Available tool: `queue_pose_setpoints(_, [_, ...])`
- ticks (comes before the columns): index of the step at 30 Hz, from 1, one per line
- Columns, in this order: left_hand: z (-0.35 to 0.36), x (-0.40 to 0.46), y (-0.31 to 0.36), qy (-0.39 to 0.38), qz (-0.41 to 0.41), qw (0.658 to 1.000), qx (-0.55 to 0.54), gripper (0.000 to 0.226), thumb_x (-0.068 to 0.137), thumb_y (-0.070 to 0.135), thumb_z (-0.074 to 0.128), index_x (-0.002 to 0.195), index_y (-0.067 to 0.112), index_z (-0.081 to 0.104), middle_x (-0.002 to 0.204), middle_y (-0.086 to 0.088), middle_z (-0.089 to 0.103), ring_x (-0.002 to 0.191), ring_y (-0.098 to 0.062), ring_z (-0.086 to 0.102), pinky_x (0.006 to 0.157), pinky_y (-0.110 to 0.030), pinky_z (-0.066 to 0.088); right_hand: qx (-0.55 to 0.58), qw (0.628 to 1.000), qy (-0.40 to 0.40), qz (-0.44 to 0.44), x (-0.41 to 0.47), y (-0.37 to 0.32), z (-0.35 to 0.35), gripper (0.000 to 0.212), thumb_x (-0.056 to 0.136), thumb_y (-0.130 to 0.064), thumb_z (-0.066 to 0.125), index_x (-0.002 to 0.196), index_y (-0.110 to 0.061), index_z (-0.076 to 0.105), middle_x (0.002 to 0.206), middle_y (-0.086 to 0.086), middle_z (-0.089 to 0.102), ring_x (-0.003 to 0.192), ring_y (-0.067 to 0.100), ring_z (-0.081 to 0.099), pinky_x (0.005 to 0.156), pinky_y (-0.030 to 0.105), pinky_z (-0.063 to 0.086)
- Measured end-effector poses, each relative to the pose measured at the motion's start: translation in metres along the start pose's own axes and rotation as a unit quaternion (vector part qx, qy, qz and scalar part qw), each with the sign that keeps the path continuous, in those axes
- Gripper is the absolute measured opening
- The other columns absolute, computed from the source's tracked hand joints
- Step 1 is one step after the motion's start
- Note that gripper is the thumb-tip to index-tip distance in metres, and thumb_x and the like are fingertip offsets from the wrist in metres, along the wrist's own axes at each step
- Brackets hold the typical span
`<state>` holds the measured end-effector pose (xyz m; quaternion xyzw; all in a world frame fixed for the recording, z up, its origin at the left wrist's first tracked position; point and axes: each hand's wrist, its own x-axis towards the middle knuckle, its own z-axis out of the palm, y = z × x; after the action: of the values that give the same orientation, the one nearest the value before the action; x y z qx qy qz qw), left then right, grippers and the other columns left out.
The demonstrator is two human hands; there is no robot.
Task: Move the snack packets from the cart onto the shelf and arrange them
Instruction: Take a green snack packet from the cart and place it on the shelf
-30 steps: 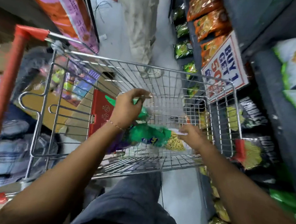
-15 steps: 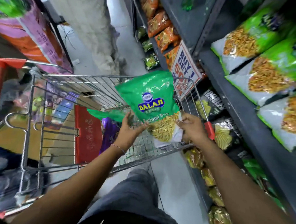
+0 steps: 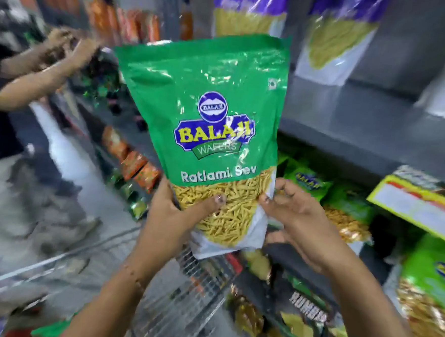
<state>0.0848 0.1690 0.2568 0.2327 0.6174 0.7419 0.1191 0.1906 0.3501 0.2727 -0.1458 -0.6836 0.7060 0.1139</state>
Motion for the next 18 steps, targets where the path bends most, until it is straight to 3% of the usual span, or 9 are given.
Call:
queue_pose_setpoints(2, [0.034,0.014,0.032,-0.057,0.051,0.997,-0.013,0.066,0.065,0.01,0.083,0.123,0.016,0.053,0.111,0.002,0.075,0.098,-0.012,0.072,0.074,-0.02,0.056,-0.015,0.997,0.05,-0.058,-0.027,-0.04,-0.021,0.026,0.079,-0.027,0.067,0.103,-0.017,0.061,0.103,0.012,0.074,0.084,0.024,0.07,0.073,0.056,0.056])
queue_pose_setpoints(5, [0.083,0.027,0.07,-0.119,0.101,0.986,-0.066,0.058,0.065,0.009,0.076,0.118,0.018,0.054,0.098,0.013,0.077,0.089,-0.003,0.073,0.068,-0.014,0.055,-0.035,0.983,0.127,-0.126,-0.061,-0.083,-0.047,0.032,0.077,-0.027,0.067,0.104,-0.013,0.059,0.1,0.01,0.074,0.082,0.024,0.066,0.068,0.042,0.053])
queue_pose_setpoints(9, [0.151,0.047,0.101,-0.228,0.116,0.963,-0.09,0.063,0.066,0.02,0.085,0.12,0.025,0.051,0.108,0.009,0.075,0.103,-0.009,0.07,0.087,-0.028,0.056,-0.056,0.95,0.244,-0.187,-0.098,-0.118,-0.084,0.024,0.087,-0.018,0.065,0.11,-0.018,0.058,0.093,0.003,0.076,0.078,0.021,0.069,0.069,0.047,0.053])
queue_pose_setpoints(13, [0.228,0.063,0.115,-0.332,0.102,0.933,-0.089,0.065,0.069,0.021,0.081,0.123,0.028,0.047,0.118,0.004,0.071,0.108,-0.015,0.068,0.095,-0.032,0.053,-0.089,0.902,0.348,-0.238,-0.118,-0.136,-0.12,0.025,0.085,-0.012,0.071,0.103,-0.023,0.058,0.097,0.006,0.075,0.084,0.02,0.069,0.069,0.038,0.056])
queue_pose_setpoints(16, [0.291,0.063,0.121,-0.38,0.122,0.914,-0.079,0.043,0.078,0.003,0.074,0.103,0.029,0.049,0.101,0.007,0.068,0.091,-0.011,0.067,0.075,-0.013,0.055,-0.139,0.85,0.427,-0.276,-0.129,-0.14,-0.158,0.041,0.074,-0.018,0.08,0.102,-0.035,0.056,0.102,0.005,0.073,0.095,0.025,0.069,0.089,0.045,0.055])
queue_pose_setpoints(18, [0.324,0.064,0.119,-0.398,0.114,0.908,-0.071,0.041,0.079,0.001,0.072,0.1,0.028,0.049,0.097,0.01,0.067,0.089,-0.011,0.065,0.07,-0.012,0.055,-0.155,0.828,0.463,-0.276,-0.132,-0.141,-0.183,0.041,0.076,-0.011,0.078,0.1,-0.035,0.054,0.099,0.002,0.07,0.092,0.02,0.067,0.092,0.047,0.054])
